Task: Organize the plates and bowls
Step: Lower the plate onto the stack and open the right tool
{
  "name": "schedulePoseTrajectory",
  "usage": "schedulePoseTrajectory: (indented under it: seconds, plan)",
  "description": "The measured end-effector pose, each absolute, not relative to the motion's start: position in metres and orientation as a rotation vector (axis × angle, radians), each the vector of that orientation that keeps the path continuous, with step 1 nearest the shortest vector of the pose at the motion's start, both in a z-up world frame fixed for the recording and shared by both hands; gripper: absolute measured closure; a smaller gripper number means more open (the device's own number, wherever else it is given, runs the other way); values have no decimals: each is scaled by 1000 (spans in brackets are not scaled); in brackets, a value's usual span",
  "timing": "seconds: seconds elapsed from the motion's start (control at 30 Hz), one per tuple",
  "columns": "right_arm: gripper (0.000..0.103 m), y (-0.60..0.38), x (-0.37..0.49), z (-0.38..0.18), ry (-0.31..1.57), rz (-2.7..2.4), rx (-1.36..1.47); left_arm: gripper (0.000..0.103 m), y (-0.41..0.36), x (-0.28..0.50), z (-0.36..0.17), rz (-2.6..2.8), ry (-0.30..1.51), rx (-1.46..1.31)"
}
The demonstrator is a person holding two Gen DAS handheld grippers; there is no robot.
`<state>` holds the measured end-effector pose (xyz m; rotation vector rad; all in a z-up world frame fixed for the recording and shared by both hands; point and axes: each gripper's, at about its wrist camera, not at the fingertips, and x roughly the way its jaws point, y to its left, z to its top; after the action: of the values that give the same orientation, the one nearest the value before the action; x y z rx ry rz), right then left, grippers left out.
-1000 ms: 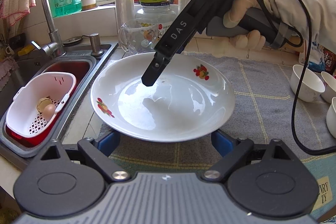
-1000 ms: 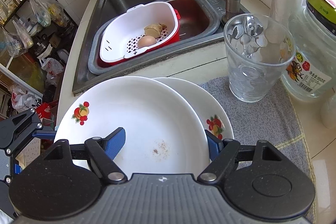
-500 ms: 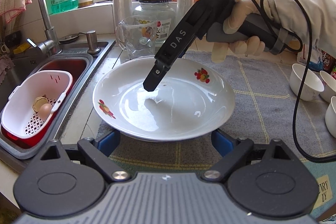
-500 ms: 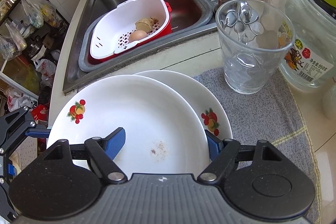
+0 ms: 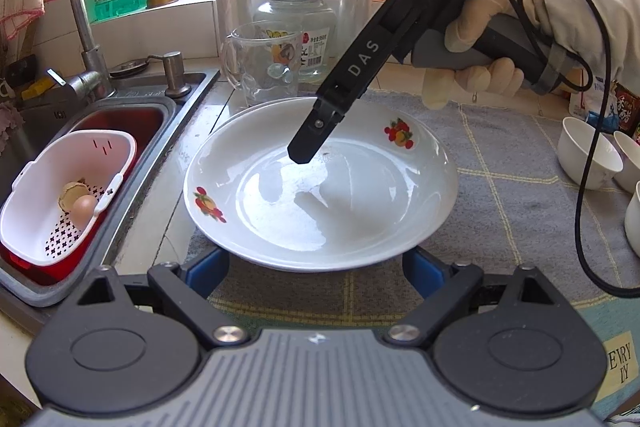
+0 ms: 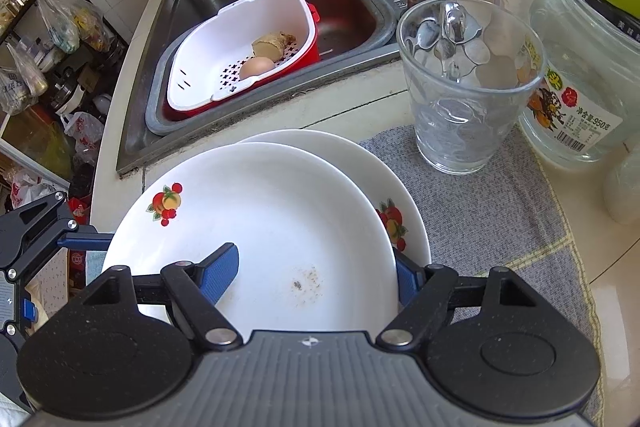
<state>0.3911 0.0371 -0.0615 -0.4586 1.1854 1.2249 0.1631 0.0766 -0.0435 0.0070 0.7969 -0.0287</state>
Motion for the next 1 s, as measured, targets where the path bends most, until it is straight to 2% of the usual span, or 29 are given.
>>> schedulePoseTrajectory:
  seconds: [0.8, 1.0]
  plan:
    - [19, 20, 387, -41, 1160, 1158, -471, 10, 84, 172, -51, -54, 805, 48]
    - [11, 20, 380, -40, 1155, 1123, -487, 9, 87, 170, -51, -67, 803, 53]
